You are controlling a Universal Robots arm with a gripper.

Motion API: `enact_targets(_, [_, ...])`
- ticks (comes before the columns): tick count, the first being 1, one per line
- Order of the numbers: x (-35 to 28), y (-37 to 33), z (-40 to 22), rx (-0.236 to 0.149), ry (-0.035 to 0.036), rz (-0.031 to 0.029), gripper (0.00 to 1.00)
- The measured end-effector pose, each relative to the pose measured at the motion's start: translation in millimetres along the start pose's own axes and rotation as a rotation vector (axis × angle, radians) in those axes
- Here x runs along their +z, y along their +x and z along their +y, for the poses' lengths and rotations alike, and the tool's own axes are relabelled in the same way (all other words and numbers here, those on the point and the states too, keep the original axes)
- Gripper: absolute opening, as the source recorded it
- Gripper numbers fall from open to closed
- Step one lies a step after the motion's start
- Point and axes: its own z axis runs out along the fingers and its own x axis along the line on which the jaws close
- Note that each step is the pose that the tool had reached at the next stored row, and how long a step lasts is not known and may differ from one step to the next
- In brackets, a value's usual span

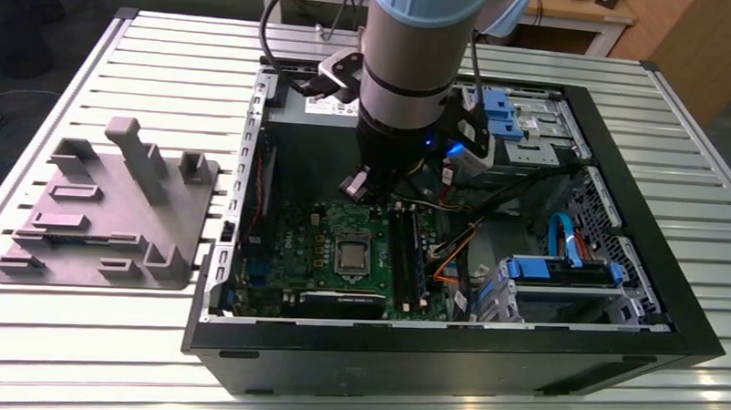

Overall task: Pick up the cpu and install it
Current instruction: 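Install the first cpu locking lever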

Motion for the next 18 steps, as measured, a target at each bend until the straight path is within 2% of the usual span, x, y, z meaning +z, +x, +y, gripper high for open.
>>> enact_targets(4, [-0.2, 4.7, -4.5, 0.001, 0.0026, 0.0025, 0.10])
enact_targets(13, [1.3, 8.2, -7.7, 0.024, 0.0183, 0.0150, 0.10])
enact_targets(18, [1.5, 8.4, -7.8, 0.026, 0.0189, 0.0153, 0.10])
